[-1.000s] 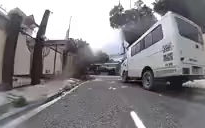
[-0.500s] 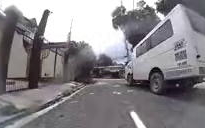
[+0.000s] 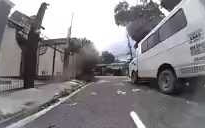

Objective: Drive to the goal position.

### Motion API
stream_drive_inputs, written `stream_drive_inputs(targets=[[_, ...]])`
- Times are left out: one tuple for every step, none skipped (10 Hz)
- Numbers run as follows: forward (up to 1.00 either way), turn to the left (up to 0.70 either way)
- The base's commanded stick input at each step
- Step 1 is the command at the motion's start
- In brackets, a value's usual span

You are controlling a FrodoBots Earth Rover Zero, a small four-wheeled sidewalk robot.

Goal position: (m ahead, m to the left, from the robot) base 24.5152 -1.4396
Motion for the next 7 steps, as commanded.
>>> stream_drive_inputs(targets=[[0.7, -0.16], [0.7, -0.04], [0.7, 0.0], [0.7, 0.0], [0.7, 0.0], [0.7, -0.01], [0.7, -0.01]])
